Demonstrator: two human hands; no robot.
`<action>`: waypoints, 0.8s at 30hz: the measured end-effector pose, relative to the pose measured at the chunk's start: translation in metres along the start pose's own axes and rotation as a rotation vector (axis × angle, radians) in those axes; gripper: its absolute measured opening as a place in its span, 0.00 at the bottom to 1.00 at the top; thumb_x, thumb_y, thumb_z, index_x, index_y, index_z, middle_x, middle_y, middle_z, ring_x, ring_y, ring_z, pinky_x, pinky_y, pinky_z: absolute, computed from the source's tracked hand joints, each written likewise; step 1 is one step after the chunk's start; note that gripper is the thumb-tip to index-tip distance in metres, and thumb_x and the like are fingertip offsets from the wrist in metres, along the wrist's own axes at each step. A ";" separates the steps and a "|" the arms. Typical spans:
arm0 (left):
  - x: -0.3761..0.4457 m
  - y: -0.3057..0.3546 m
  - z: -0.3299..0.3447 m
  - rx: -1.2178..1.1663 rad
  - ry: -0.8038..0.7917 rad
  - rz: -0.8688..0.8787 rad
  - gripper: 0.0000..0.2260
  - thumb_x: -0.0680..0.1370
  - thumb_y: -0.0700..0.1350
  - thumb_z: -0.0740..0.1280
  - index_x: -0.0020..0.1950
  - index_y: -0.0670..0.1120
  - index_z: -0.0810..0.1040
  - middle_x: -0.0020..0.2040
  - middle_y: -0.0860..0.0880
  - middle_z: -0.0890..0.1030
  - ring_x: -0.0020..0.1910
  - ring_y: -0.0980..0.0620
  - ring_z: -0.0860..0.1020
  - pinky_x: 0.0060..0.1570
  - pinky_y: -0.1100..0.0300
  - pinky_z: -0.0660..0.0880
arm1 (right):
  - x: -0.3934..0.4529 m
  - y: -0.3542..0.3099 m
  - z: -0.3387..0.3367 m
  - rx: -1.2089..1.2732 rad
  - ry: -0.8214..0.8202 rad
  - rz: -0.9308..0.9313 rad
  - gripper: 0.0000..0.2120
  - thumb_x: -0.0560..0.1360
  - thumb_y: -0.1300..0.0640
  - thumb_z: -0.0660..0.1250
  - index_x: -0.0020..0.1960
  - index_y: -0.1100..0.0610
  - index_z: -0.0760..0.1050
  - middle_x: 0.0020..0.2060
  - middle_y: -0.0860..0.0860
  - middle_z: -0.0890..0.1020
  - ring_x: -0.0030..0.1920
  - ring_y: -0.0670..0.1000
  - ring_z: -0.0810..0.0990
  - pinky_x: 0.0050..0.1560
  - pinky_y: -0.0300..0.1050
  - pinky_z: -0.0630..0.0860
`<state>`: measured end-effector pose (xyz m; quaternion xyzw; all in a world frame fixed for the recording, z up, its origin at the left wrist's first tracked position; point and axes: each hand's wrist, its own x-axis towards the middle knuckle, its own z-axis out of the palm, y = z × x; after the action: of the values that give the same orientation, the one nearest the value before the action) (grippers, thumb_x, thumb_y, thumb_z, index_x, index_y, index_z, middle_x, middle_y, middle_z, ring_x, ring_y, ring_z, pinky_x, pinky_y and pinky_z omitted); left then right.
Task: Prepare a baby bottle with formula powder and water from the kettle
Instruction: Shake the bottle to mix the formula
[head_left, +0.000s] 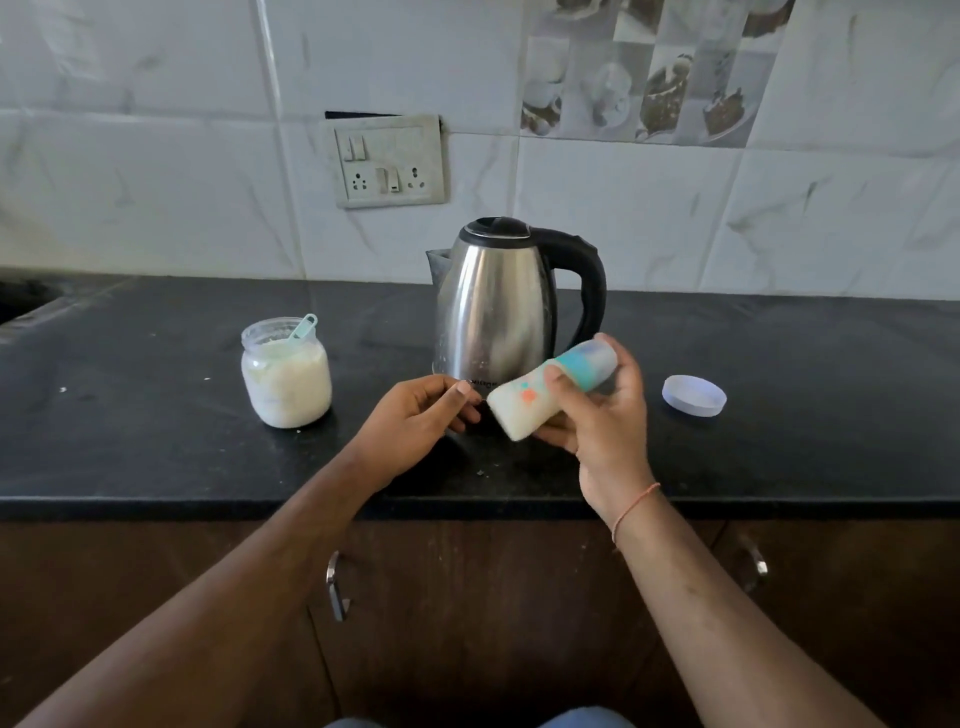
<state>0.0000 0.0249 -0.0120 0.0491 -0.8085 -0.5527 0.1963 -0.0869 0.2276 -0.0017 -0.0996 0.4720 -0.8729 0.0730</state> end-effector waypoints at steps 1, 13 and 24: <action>0.001 -0.001 -0.002 0.002 0.006 -0.001 0.13 0.88 0.50 0.63 0.55 0.50 0.87 0.48 0.52 0.89 0.46 0.57 0.85 0.47 0.65 0.78 | 0.001 -0.003 -0.003 0.108 0.114 -0.073 0.30 0.78 0.58 0.78 0.75 0.44 0.69 0.66 0.53 0.81 0.63 0.59 0.86 0.48 0.59 0.88; -0.002 0.000 0.000 0.014 -0.019 -0.004 0.12 0.88 0.49 0.65 0.56 0.50 0.87 0.49 0.51 0.89 0.47 0.56 0.86 0.49 0.68 0.78 | -0.002 -0.003 0.000 0.028 -0.030 -0.007 0.30 0.78 0.61 0.78 0.75 0.46 0.71 0.62 0.52 0.83 0.58 0.56 0.89 0.44 0.57 0.87; -0.003 0.003 -0.002 0.017 -0.008 0.001 0.12 0.88 0.49 0.64 0.56 0.50 0.87 0.49 0.51 0.89 0.47 0.56 0.86 0.48 0.67 0.78 | -0.003 -0.003 -0.002 0.212 0.165 -0.124 0.30 0.78 0.59 0.78 0.76 0.46 0.70 0.65 0.52 0.81 0.63 0.58 0.87 0.47 0.58 0.88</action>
<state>0.0037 0.0249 -0.0093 0.0483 -0.8139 -0.5460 0.1928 -0.0845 0.2317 -0.0004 -0.0480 0.3745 -0.9259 -0.0098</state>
